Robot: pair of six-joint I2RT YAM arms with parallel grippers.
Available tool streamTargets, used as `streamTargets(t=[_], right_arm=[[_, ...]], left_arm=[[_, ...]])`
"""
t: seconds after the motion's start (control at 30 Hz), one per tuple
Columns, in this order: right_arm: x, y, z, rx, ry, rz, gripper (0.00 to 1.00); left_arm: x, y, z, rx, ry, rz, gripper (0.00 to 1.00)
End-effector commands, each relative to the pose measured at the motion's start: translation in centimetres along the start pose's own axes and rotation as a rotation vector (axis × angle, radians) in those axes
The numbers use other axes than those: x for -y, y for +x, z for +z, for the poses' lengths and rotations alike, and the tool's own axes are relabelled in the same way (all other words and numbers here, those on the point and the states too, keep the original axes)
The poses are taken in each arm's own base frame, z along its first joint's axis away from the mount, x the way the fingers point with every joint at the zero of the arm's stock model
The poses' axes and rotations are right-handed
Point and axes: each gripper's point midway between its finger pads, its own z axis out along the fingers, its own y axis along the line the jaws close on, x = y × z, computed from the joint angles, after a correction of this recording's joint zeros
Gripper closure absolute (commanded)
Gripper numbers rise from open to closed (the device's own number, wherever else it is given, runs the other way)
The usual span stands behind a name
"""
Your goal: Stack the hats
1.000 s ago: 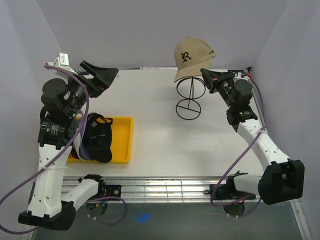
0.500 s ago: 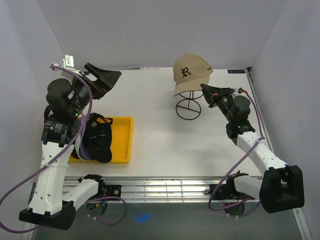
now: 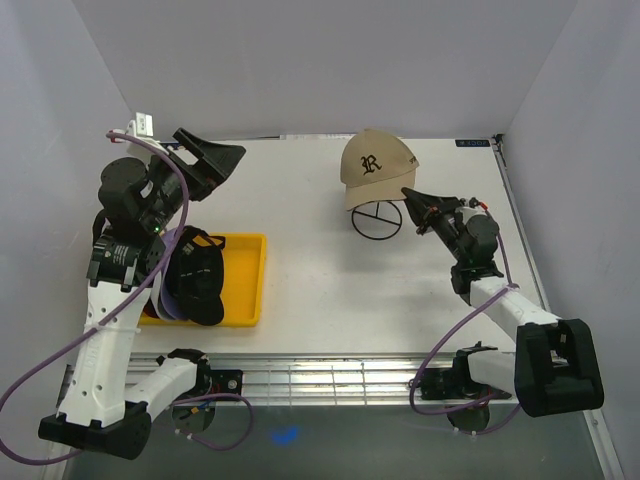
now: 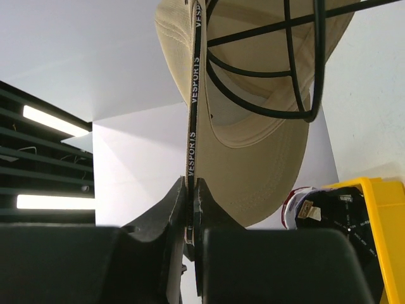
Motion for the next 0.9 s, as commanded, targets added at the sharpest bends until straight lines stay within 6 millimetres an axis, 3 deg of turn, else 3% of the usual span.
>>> streamTargets(t=[0.0,0.87], right_arm=[[-2.9,1.0,-1.1,-0.046,-0.132,-0.007,0.92],[2.6,-1.1,-4.3,0.016,-0.122,0.1,0.92]], left_arm=[[0.4,0.1,-0.2,-0.001,0.02,0.006,0.04],[-1.5,1.7,0.2,-0.037,-0.018,0.007,0.05]])
